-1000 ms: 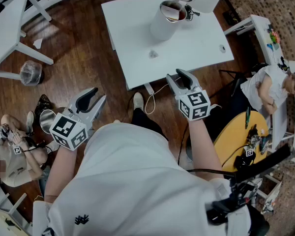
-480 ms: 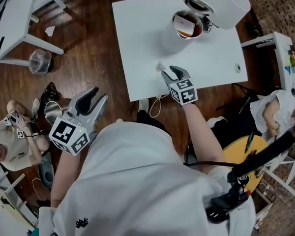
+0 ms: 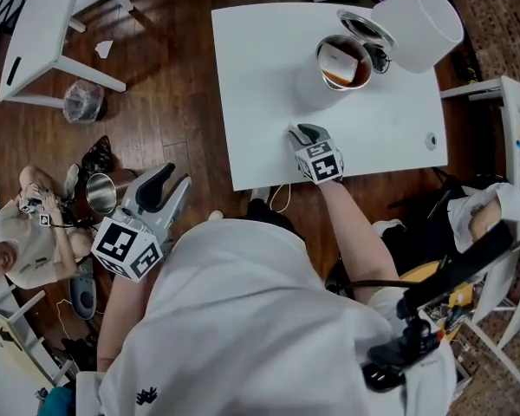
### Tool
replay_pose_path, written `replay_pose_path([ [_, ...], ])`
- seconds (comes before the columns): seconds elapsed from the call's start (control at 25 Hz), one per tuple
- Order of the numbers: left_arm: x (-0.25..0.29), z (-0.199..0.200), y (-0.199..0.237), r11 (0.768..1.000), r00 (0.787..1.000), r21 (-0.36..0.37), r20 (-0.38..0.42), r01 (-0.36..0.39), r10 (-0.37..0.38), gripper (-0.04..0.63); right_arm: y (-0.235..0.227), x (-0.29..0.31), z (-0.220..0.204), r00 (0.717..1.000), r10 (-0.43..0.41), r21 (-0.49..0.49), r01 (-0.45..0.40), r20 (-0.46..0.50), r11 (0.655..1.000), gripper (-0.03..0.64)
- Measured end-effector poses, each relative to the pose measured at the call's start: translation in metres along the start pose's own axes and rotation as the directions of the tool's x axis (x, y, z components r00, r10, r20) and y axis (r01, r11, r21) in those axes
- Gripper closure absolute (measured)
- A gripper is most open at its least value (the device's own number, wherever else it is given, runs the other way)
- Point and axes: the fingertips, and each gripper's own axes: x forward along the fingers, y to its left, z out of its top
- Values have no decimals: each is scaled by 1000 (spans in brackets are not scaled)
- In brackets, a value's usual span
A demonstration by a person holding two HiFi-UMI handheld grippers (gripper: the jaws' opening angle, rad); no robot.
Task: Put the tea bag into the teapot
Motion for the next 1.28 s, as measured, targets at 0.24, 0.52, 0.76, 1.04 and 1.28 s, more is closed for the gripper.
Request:
replay_pose_path([
  [0.24,3,5,-2,1000,1000,5,11,-2,2,474,0,-2,-3,1000,-17,-28,17,-12,999,610],
  [0.52,10,9,-8,1000,1000,12,15,24,-24,474,2,-25,7,999,-26,-18,27,25,999,617],
  [0.76,16,10,-17,997,997,35,24,69,-70,474,6,-60,32,997,-30,-28,32,72,999,617],
  [1.04,17,7,-24,994,995,48,34,93,-95,474,13,-115,76,989,-6,-48,13,146,999,617],
  [1.28,15,6,-22,994,994,37,46,101,-102,474,5,-167,129,975,-16,-87,36,220,996,617],
])
